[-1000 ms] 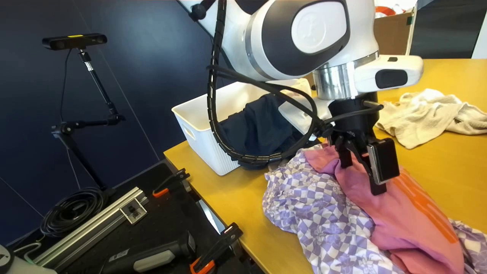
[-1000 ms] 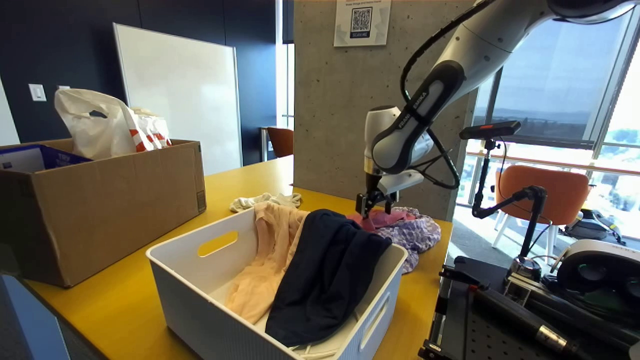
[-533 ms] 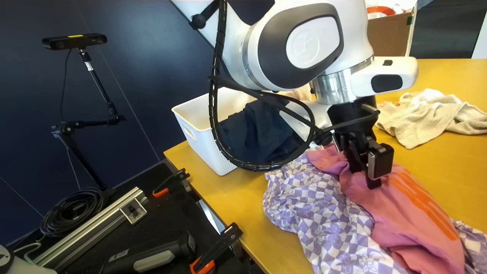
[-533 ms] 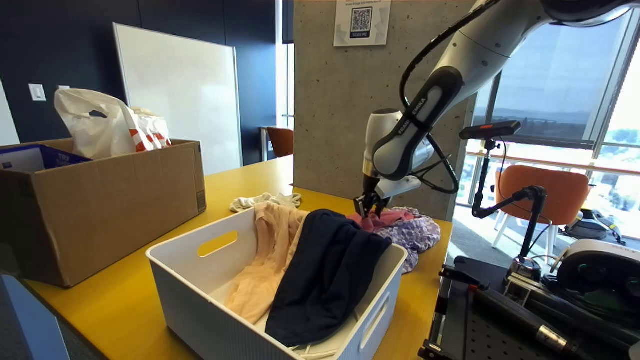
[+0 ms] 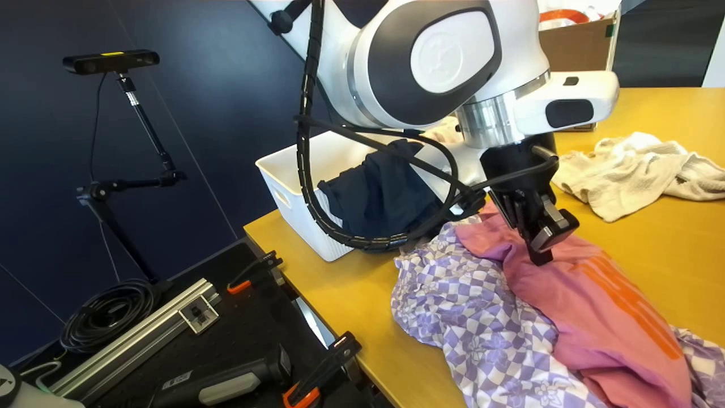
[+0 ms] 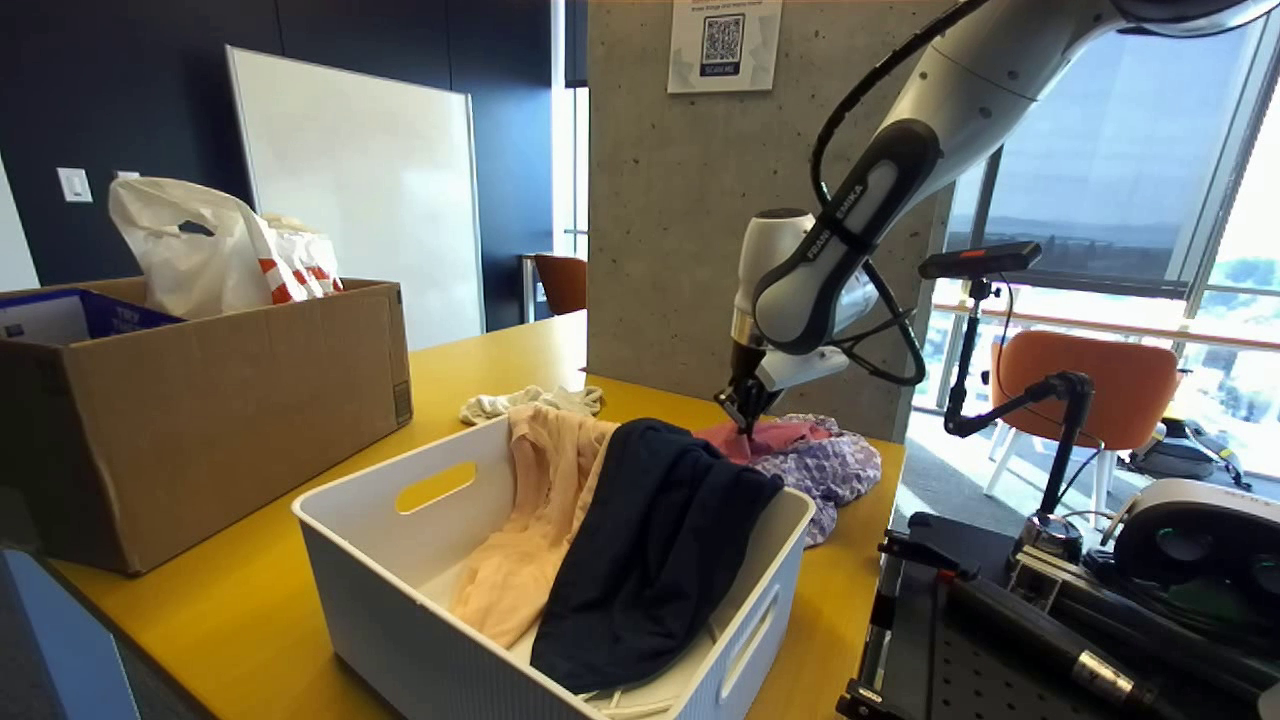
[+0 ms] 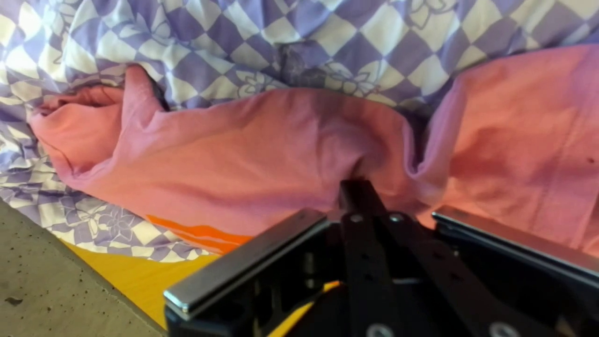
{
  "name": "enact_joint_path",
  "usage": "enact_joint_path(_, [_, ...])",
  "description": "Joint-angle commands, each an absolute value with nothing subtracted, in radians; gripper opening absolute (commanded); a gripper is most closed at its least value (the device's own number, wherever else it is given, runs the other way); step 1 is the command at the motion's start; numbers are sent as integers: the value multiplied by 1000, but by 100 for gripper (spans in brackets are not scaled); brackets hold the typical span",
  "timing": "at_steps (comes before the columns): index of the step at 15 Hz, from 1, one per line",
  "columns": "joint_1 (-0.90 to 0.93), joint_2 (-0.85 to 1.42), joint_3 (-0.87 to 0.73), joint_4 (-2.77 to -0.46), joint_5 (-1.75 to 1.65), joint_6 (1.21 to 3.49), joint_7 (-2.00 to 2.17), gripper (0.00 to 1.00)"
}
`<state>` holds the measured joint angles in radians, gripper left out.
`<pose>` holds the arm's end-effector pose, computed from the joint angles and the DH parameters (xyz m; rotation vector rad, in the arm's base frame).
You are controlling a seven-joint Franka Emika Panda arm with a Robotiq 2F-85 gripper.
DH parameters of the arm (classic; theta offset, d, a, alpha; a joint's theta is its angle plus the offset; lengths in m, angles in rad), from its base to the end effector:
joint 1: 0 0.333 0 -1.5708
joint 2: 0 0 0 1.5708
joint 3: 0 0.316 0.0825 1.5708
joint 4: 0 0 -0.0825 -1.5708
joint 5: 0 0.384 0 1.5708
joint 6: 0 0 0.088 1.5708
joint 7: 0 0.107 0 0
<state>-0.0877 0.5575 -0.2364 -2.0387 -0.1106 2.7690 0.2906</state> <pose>0.5844 -0.1876 0.1898 2.8757 -0.6869 0.2659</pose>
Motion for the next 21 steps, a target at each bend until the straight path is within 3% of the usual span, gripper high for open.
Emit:
enact_joint_path(1, [-79, 523, -238, -2067, -84, 2755, 272, 27])
enact_joint_path(11, [-57, 435, -252, -2132, -113, 2664, 287, 99])
enact_joint_path(21, [-9, 300, -330, -2281, -274, 2590, 354, 100])
